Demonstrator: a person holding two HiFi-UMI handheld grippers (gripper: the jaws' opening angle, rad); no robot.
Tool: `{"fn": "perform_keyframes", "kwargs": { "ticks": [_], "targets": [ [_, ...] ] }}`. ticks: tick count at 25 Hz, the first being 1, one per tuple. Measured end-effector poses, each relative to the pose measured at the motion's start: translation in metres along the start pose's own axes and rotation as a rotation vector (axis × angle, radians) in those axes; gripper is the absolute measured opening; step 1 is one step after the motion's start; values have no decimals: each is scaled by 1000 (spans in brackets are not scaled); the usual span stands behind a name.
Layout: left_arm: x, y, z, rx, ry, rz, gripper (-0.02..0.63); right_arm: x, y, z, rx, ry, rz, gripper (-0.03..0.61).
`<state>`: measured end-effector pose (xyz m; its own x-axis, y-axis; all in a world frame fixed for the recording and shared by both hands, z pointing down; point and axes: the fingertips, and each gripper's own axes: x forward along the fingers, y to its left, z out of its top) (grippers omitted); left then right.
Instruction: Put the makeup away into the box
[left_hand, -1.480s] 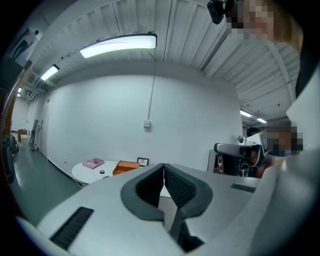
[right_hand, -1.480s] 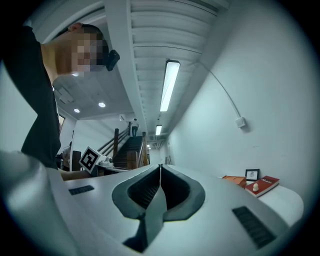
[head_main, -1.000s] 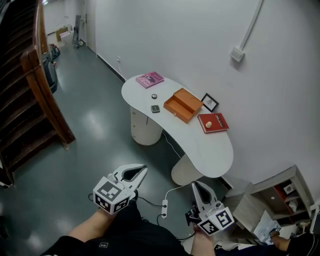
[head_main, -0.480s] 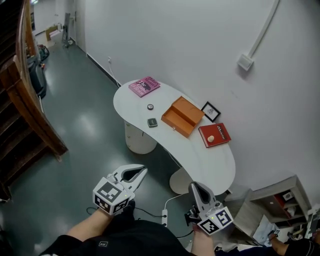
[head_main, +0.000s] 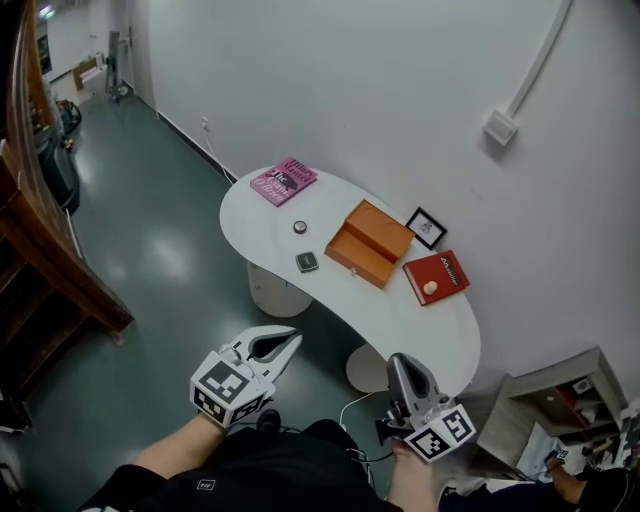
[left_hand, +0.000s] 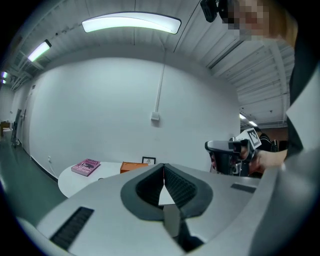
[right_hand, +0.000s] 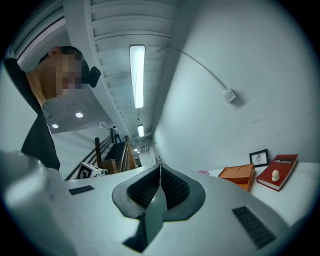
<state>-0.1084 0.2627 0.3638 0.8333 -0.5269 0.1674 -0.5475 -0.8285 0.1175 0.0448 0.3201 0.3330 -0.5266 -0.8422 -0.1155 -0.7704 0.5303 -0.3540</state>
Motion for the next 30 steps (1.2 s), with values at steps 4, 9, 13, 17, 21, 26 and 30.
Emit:
{"fn": "perform_keyframes", "kwargs": {
  "ticks": [4, 9, 13, 17, 21, 26, 30],
  "targets": [
    [18, 7, 5, 15, 9, -27, 14, 9, -14, 1, 7, 9, -17, 37],
    [43, 24, 1, -1, 30, -29, 14, 20, -50, -2, 51, 2, -48, 37],
    [73, 44, 8, -6, 26, -2, 14, 37, -85, -1, 74, 8, -37, 37],
    [110, 61, 20, -20, 16, 18, 14, 55, -125, 11, 77, 16, -32, 37],
    [161, 67, 33, -12, 6, 7, 14, 67, -171, 26, 66, 29, -26, 37],
    [213, 68, 48, -6, 3, -10, 14, 78, -218, 47, 66, 26, -25, 37],
    [239, 71, 55, -1, 0, 1, 14, 81, -238, 55, 63, 44, 5, 37]
  ]
}}
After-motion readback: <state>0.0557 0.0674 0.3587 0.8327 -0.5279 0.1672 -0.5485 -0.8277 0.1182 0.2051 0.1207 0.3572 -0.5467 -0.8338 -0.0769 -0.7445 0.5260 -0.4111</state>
